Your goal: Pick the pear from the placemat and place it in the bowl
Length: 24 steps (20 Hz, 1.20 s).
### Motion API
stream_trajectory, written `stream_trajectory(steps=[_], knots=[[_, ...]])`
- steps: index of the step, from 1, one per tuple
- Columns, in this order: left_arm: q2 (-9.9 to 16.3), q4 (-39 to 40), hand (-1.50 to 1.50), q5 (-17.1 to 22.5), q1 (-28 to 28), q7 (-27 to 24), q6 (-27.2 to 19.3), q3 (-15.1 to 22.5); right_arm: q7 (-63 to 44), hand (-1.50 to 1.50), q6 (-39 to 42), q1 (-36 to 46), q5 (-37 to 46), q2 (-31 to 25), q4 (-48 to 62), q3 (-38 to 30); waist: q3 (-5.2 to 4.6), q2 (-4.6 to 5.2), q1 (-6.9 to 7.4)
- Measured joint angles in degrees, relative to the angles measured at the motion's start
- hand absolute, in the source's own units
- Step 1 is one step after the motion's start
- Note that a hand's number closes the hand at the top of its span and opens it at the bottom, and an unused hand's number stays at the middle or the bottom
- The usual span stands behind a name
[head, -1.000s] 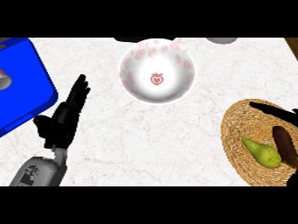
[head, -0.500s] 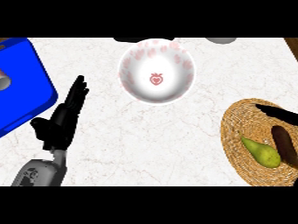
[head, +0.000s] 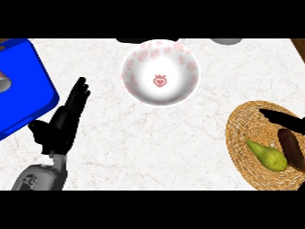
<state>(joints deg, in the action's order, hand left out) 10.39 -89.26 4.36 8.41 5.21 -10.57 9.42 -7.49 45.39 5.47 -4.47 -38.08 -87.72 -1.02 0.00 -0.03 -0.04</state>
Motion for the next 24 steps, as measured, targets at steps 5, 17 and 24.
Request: stream_trajectory(steps=[5, 17, 24], knots=[[-0.86, -0.87, 0.00, -0.97, -0.78, 0.64, 1.15, -0.88, -0.84, -1.50, 0.67, -1.71, 2.37, 3.78, -0.28, -0.90, -0.01, -0.01, -0.02], [-3.84, 1.99, 0.00, -3.85, 0.70, -1.22, 2.61, -2.98, 10.64, -1.50, -1.64, -1.39, 18.00, 8.41, 8.79, -0.82, 0.02, 0.03, 0.07], [-4.12, 1.21, 0.00, -4.42, -0.17, -0.71, 3.63, -3.50, 16.91, -1.50, -7.25, -0.22, 28.82, 8.35, 13.73, 1.87, 0.02, 0.05, 0.18]])
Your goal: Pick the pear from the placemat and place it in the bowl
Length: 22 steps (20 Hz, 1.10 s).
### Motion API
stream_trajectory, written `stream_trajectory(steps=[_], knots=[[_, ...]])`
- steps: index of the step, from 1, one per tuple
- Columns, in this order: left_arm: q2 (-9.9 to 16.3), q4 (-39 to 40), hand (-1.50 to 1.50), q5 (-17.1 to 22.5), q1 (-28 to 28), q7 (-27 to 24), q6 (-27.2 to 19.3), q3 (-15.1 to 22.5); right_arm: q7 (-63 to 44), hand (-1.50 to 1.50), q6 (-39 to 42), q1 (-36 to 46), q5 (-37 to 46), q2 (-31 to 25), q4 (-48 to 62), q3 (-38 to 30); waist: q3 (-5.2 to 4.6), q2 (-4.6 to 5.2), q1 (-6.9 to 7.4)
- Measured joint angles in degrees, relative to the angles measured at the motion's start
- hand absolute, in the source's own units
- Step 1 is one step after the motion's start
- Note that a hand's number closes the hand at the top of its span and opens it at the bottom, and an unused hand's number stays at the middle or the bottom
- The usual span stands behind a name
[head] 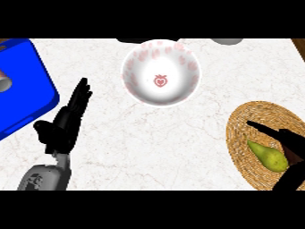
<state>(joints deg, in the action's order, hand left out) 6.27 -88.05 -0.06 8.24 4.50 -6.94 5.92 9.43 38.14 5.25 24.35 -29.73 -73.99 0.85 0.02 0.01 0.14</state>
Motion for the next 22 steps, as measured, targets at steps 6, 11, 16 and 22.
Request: stream_trajectory(steps=[6, 11, 16, 22], knots=[[-0.84, 0.61, 0.00, -0.67, 0.52, 0.09, 0.51, -0.82, 4.24, 1.50, 0.10, 1.88, 4.21, 0.55, 3.47, 1.23, -0.34, -0.18, -0.09], [-1.20, 0.14, 0.00, -1.02, 0.53, 0.54, 0.59, -0.68, 13.14, 1.50, -2.87, 1.07, 9.41, -1.53, 3.08, 5.16, -0.60, -0.40, -0.07], [-0.99, 0.13, 0.00, -0.85, 0.24, 0.35, 1.05, -1.36, 10.70, 1.50, -5.31, 1.27, 10.00, 2.74, 1.60, 5.06, -1.11, -0.72, -0.30], [-1.05, 0.14, 0.00, -0.88, 0.54, 0.47, 1.58, -0.77, -3.91, 1.50, -18.47, 4.28, 7.91, 21.25, -2.17, 4.82, -0.71, -0.71, 1.08]])
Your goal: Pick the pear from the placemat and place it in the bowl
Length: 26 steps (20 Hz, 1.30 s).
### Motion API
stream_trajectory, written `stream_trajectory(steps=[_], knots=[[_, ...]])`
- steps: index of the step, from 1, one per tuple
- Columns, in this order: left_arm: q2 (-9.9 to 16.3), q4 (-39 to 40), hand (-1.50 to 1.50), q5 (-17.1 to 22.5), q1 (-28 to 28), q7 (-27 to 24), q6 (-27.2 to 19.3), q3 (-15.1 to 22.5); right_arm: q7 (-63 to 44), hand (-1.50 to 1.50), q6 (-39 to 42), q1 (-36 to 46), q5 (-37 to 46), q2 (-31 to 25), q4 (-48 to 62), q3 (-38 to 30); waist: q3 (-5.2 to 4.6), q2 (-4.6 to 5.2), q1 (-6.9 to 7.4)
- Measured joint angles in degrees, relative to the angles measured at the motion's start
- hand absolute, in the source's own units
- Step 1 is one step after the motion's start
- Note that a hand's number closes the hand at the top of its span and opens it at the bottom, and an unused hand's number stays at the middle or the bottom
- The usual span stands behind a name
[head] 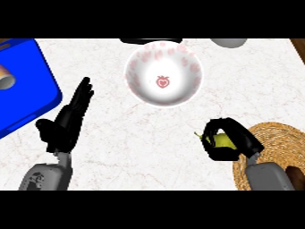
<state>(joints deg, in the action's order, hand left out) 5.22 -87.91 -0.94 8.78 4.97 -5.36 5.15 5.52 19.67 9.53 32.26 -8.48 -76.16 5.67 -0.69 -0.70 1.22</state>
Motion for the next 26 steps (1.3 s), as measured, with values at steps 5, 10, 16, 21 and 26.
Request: stream_trajectory(steps=[5, 10, 16, 21, 26], knots=[[-0.78, 0.18, 0.00, -0.11, 1.02, 0.29, 0.65, 1.41, -8.66, 1.50, -14.65, 4.71, -3.24, 5.93, -2.18, 5.57, 0.62, 0.40, 2.64], [-1.38, 0.95, 0.00, -0.23, 1.62, 0.35, 1.14, 2.40, -15.48, 1.50, -31.26, 11.58, -3.85, 7.72, -5.07, 13.45, 0.67, 0.45, 4.66], [-1.54, 1.83, 0.00, -0.56, 2.68, 0.46, 1.27, 2.67, -28.99, 1.50, -47.53, 23.54, 3.65, 8.30, -5.37, 22.33, 0.39, 0.21, 5.00], [-1.58, 2.49, 0.00, -0.78, 3.51, 0.73, 1.04, 2.46, -45.08, 1.50, -52.98, 35.55, 10.42, 8.42, -1.84, 26.88, 0.25, -0.01, 4.70], [-1.83, 2.91, 0.00, -0.89, 3.90, 0.56, 0.91, 2.41, -60.04, 1.50, -52.37, 49.41, 14.20, 8.34, 3.63, 28.85, 0.26, 0.15, 4.76]])
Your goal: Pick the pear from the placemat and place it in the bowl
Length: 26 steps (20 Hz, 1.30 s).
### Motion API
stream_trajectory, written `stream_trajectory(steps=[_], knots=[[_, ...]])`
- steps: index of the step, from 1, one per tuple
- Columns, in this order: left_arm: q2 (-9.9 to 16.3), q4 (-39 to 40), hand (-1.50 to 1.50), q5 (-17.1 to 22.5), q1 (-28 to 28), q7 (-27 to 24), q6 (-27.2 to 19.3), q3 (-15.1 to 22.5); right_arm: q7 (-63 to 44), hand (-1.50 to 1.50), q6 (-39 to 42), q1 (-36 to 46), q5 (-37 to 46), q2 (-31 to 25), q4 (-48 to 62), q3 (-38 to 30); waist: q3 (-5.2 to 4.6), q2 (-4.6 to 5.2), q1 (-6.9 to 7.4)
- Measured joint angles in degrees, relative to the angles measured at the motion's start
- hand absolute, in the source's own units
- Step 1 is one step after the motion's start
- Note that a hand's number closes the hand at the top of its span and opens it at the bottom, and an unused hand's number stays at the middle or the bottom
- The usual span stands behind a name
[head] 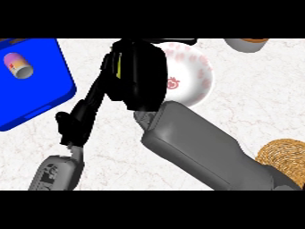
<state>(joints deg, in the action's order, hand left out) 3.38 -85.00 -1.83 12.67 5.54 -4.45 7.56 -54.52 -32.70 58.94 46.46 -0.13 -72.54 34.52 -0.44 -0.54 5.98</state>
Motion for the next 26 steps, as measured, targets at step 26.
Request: stream_trajectory(steps=[26], knots=[[1.27, -2.03, 0.00, 0.49, -2.36, -0.69, 0.16, -2.29, -6.05, 1.50, 1.82, 24.21, -2.31, -0.17, 42.20, -2.00, 0.33, 1.05, -3.28]])
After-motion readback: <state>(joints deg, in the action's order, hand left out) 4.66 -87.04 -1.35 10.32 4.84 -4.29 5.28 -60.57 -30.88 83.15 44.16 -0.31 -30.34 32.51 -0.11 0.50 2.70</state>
